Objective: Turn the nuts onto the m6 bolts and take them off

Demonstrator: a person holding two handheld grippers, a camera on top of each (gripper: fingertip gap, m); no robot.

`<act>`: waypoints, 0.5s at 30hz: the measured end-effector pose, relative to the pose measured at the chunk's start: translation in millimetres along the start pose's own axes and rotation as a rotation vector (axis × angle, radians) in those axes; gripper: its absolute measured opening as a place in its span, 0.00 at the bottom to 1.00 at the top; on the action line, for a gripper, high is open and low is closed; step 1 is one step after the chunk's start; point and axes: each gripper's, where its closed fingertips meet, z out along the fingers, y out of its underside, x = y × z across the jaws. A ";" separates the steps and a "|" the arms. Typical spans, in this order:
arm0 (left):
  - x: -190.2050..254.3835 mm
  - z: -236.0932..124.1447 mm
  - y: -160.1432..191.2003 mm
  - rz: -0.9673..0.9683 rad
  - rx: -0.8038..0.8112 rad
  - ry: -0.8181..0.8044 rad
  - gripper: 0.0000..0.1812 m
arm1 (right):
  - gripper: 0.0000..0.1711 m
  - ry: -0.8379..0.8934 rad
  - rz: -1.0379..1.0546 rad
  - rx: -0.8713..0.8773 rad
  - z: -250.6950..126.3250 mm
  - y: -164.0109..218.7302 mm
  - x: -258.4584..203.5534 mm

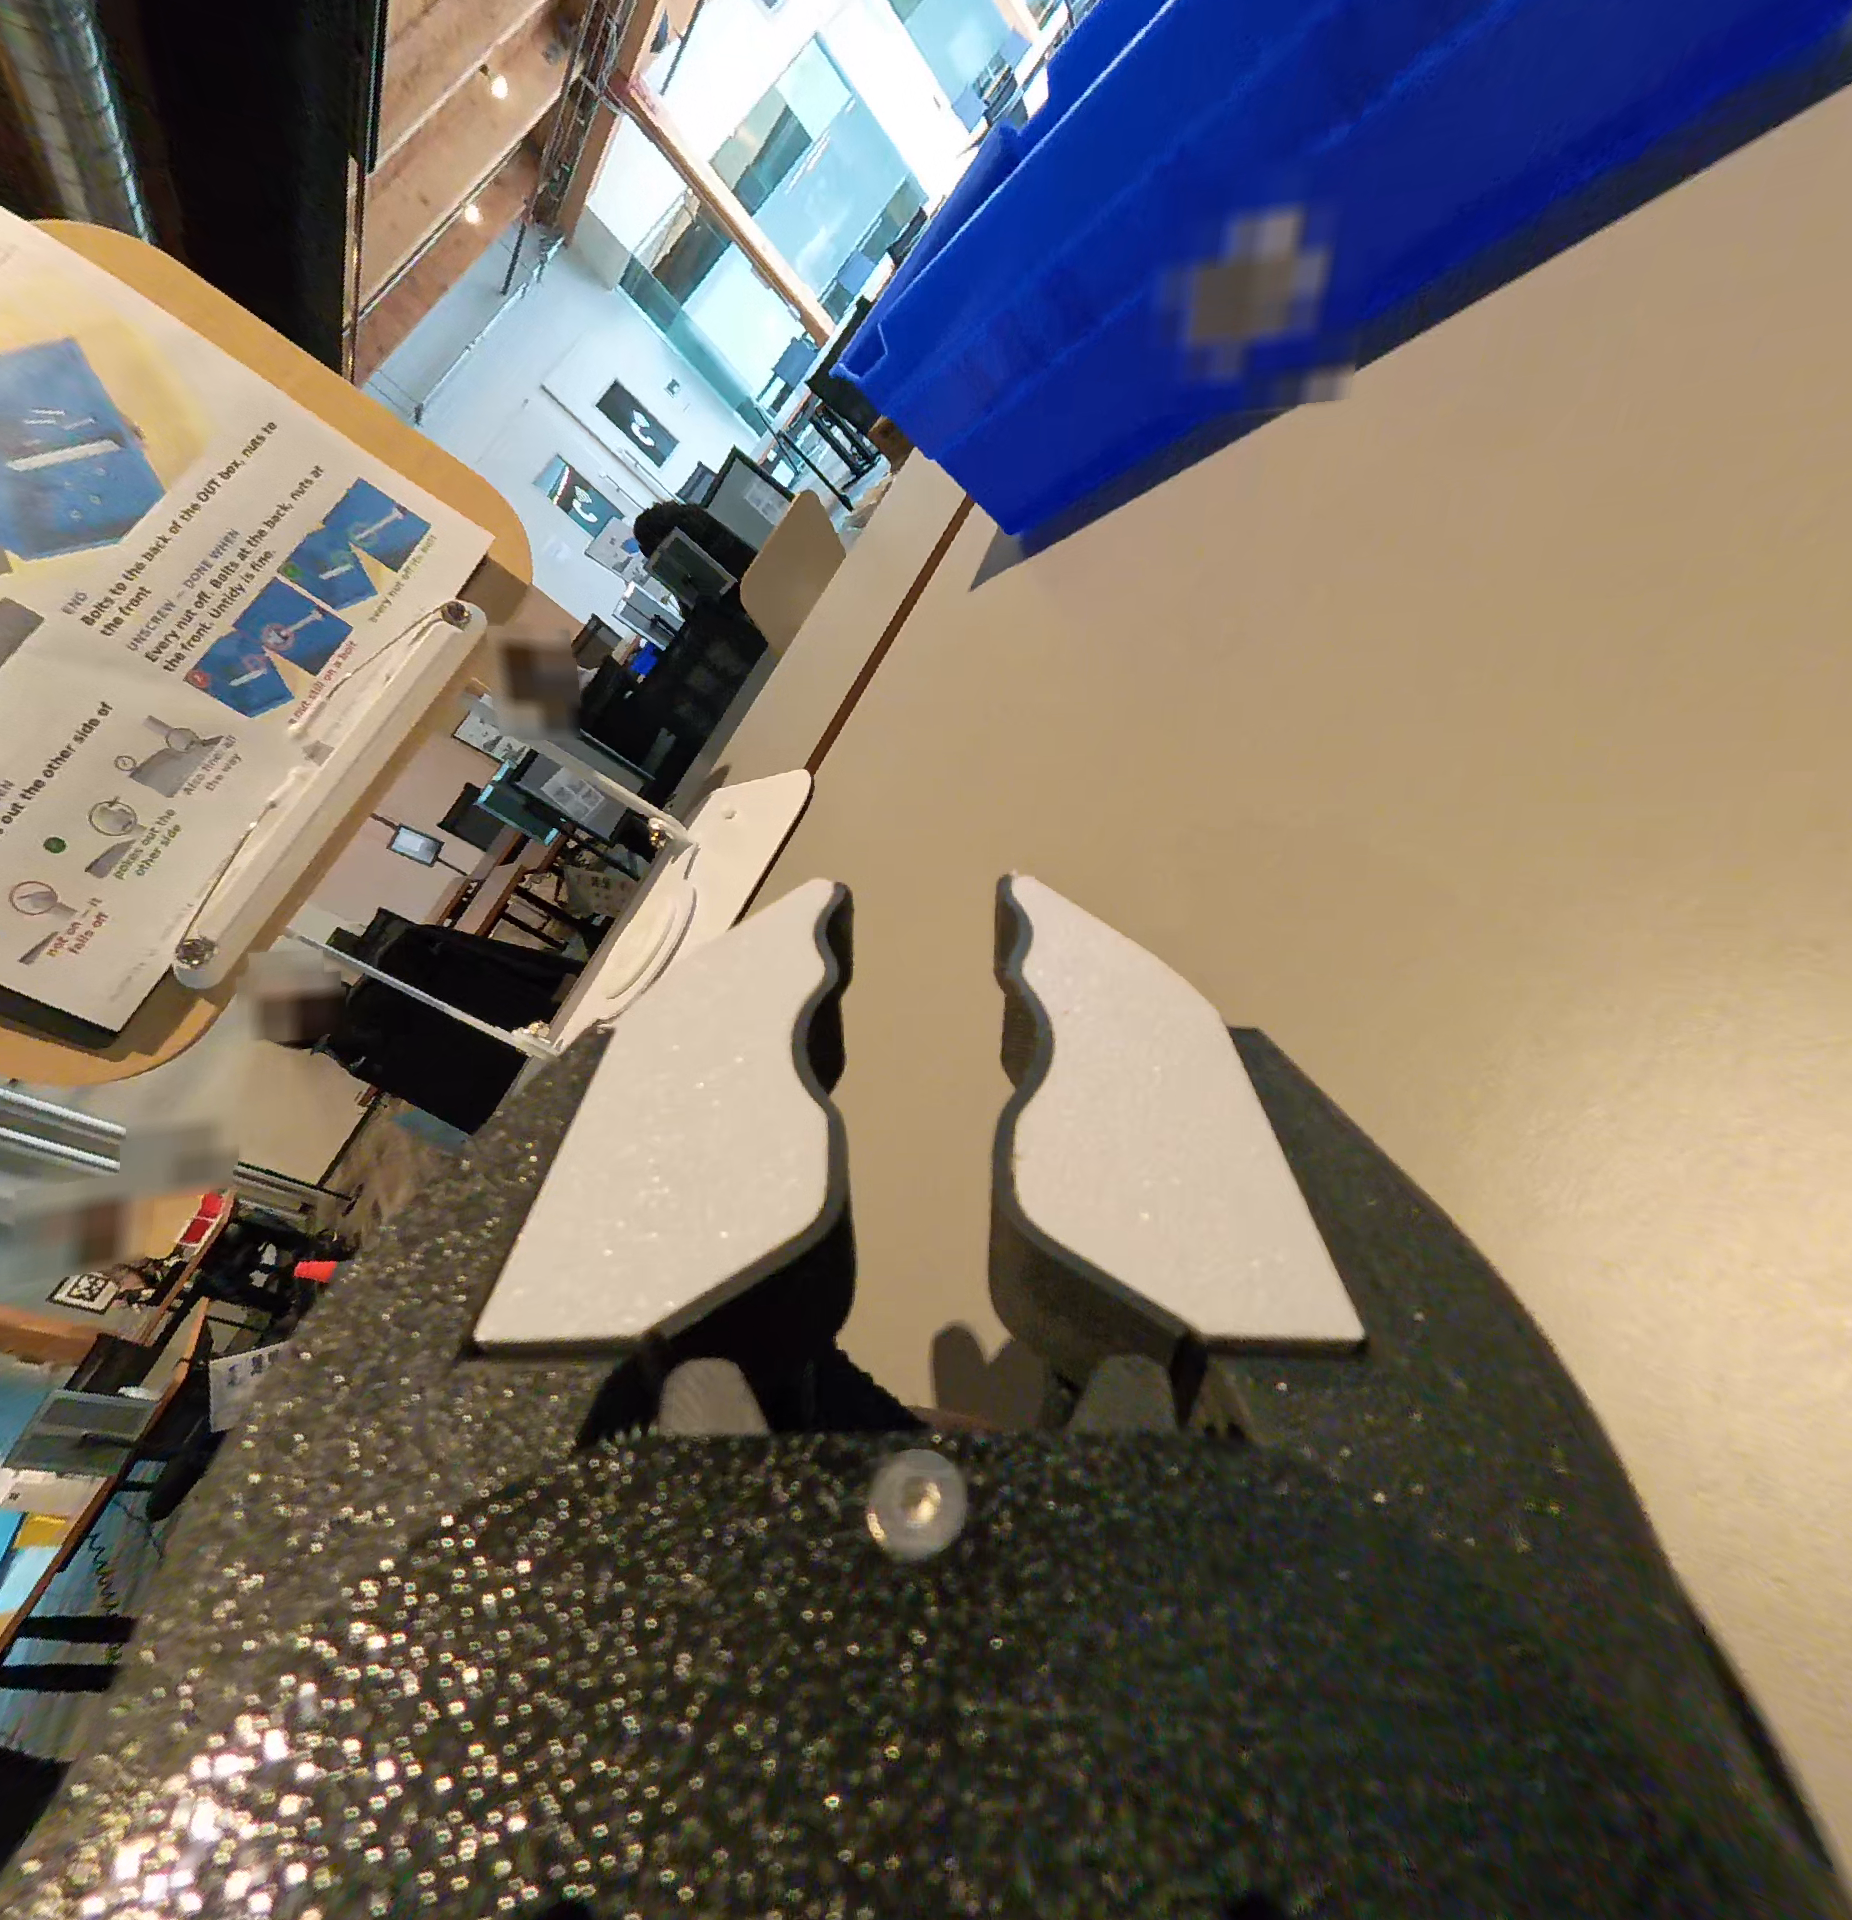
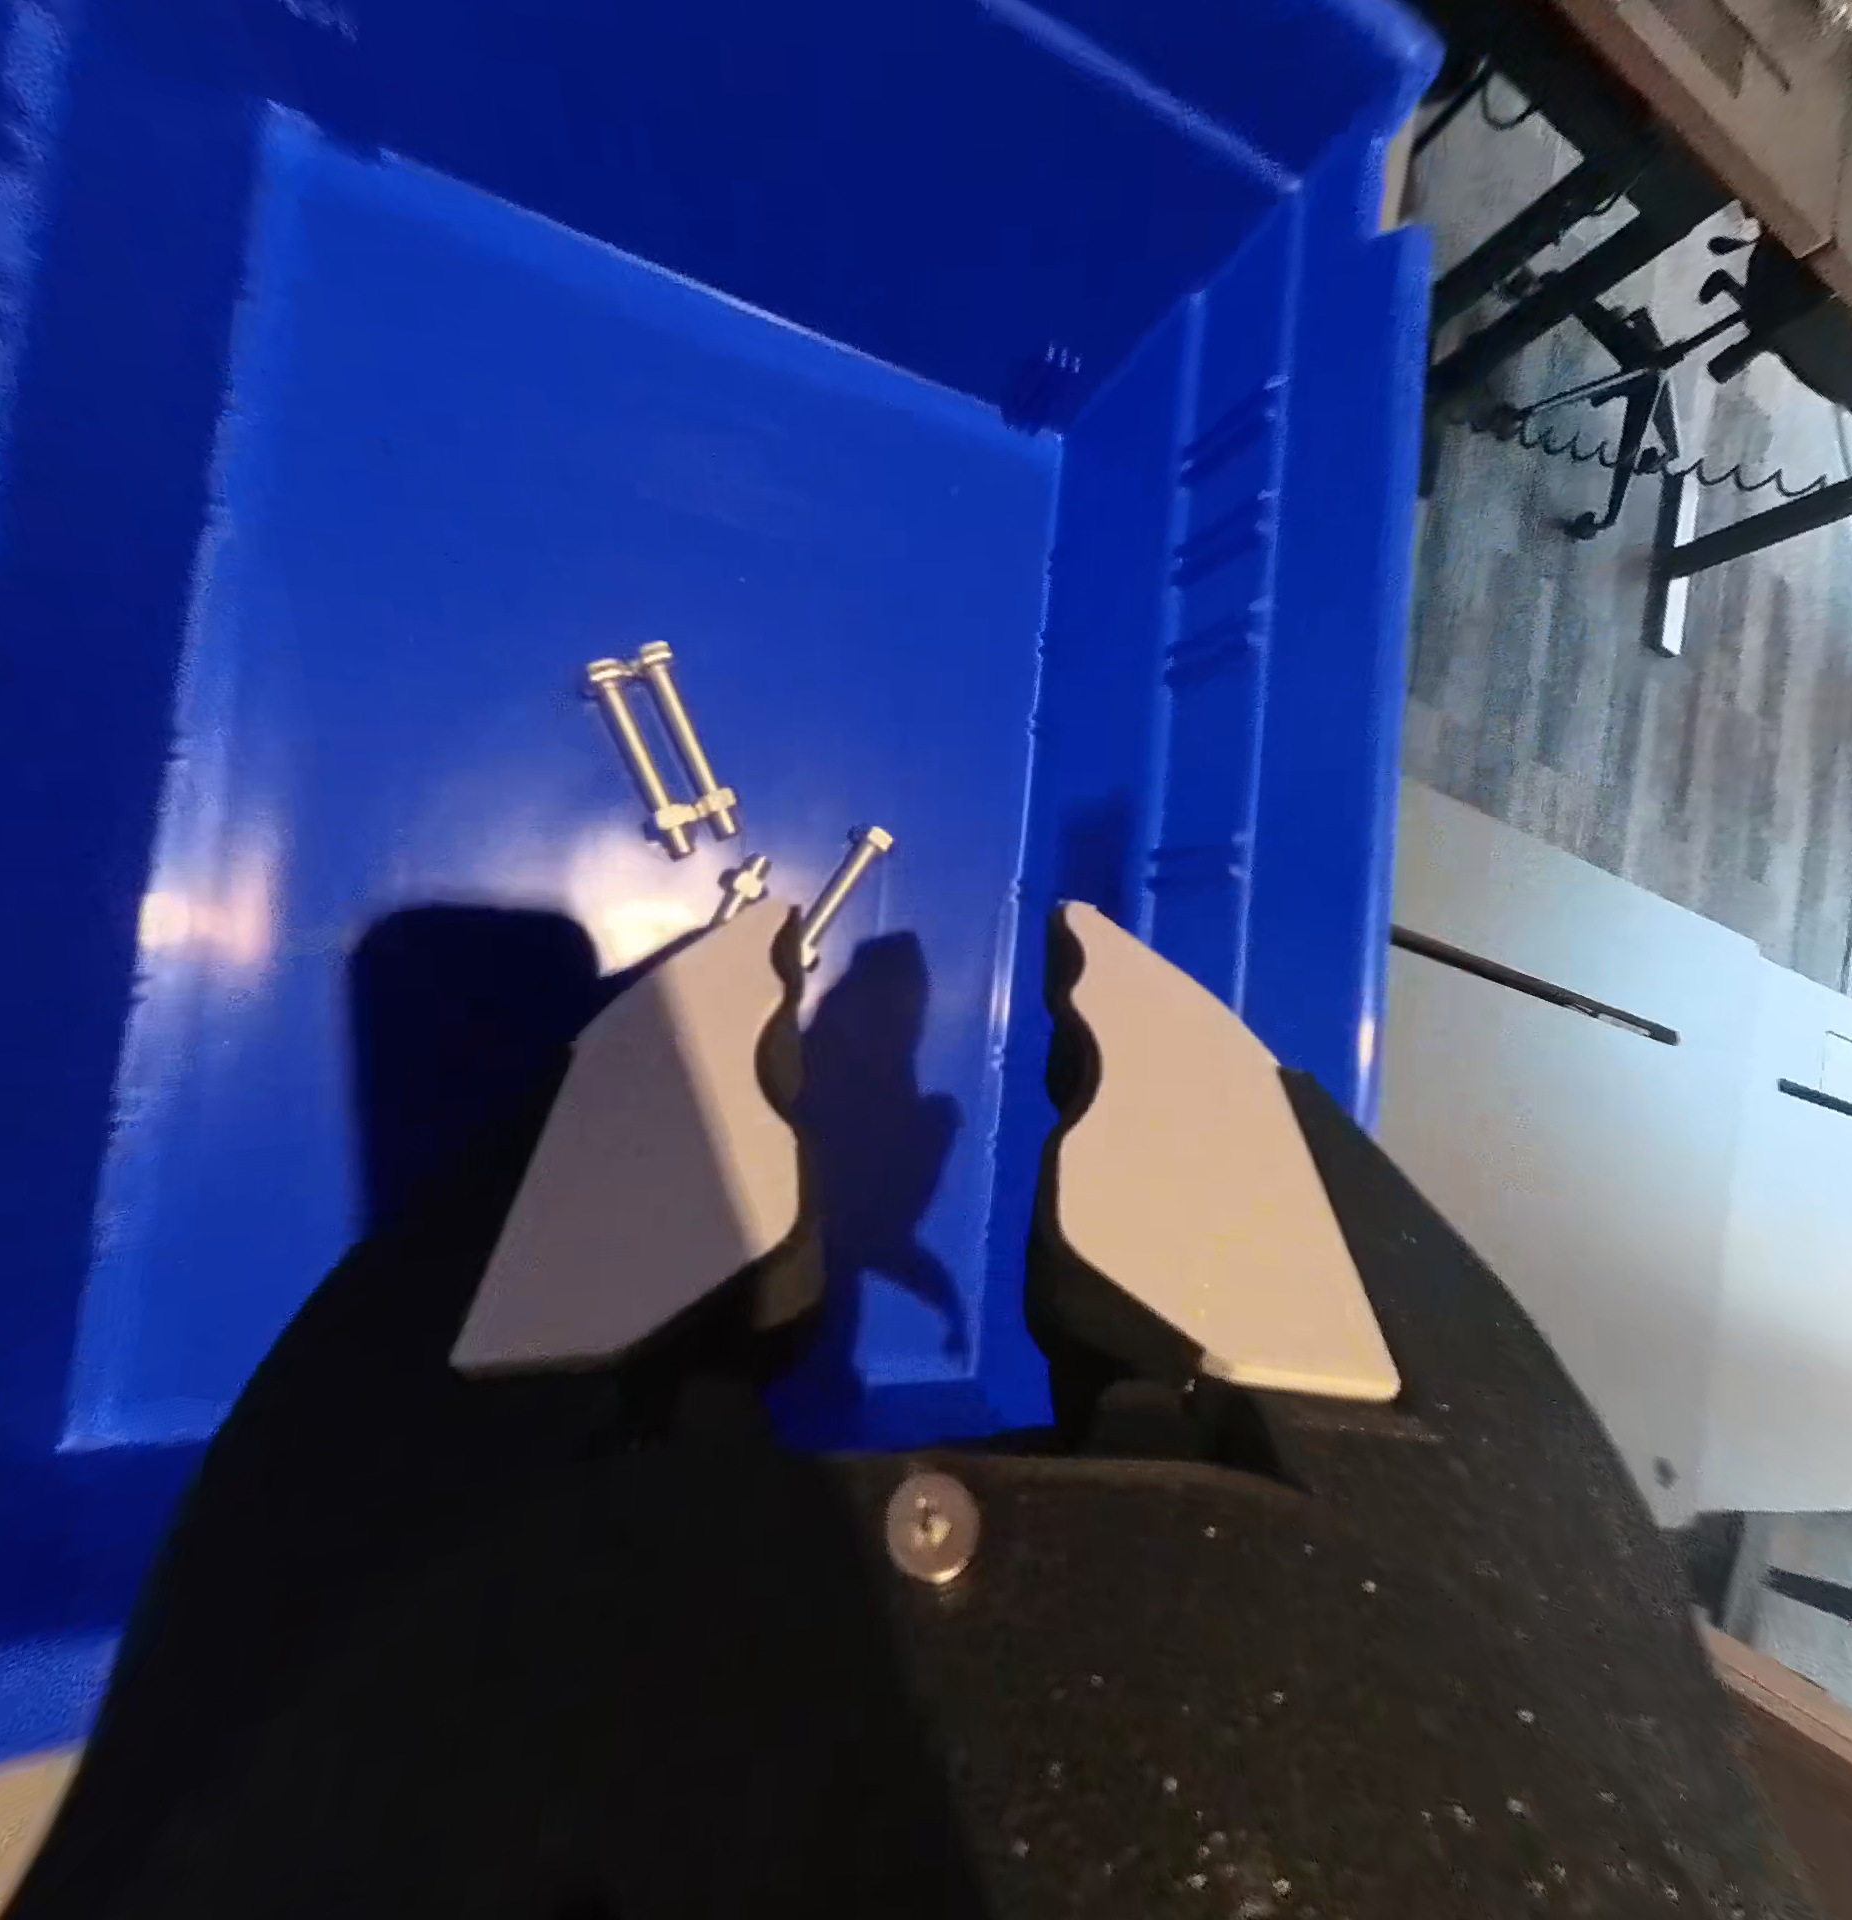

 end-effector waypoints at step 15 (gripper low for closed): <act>-47.1 -6.5 27.2 -0.130 -0.113 -0.227 0.16 | 0.32 -0.271 0.324 0.694 -136.6 39.6 -117.3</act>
